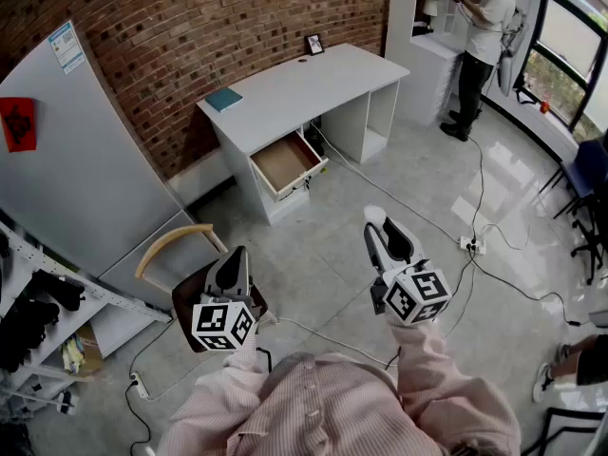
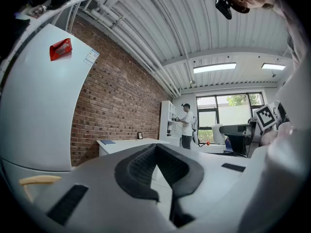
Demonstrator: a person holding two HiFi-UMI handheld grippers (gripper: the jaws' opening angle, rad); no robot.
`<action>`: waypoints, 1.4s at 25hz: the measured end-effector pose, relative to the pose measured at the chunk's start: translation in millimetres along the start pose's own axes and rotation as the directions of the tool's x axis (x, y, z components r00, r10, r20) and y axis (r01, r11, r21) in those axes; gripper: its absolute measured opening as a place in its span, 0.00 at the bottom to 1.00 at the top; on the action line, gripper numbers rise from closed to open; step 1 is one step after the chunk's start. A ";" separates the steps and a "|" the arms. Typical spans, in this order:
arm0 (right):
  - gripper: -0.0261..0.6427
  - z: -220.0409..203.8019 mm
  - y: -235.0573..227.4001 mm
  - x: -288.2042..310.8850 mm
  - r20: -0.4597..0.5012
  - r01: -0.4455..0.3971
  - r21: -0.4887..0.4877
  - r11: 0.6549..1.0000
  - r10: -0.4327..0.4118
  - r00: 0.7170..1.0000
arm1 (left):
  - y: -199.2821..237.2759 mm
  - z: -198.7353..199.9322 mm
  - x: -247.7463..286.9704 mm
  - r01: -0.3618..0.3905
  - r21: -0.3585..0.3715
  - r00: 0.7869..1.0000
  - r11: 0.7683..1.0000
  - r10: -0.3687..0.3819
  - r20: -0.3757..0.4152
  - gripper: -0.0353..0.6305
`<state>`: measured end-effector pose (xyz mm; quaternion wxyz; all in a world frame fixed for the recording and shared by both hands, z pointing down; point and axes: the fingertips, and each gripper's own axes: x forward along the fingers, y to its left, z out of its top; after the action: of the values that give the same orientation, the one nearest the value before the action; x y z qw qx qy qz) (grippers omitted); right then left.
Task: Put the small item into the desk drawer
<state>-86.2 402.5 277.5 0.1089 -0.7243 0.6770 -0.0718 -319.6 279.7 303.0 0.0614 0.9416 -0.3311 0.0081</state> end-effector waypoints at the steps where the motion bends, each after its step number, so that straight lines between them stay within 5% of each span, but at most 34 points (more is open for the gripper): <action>1: 0.26 -0.3 -1.7 -0.4 0.000 0.002 0.001 1.000 -0.002 1.000 | 0.0 -0.9 0.5 -0.002 -0.001 1.000 1.000 0.002 -0.001 0.05; 21: 0.26 -6.7 -52.6 -8.6 -0.005 -0.017 0.039 0.999 0.017 1.000 | -42.4 -23.1 23.1 -0.029 -0.023 0.999 0.999 0.028 -0.027 0.05; 35: 0.26 -35.3 -89.9 69.9 -0.072 -0.065 0.052 0.997 0.069 0.995 | -18.3 -44.5 102.3 -0.040 -0.035 0.997 0.999 0.037 -0.068 0.05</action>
<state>-3.2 336.1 331.5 0.1042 -0.6951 0.7025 -0.1115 -227.2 235.5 350.9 0.0894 0.9329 -0.3471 0.0348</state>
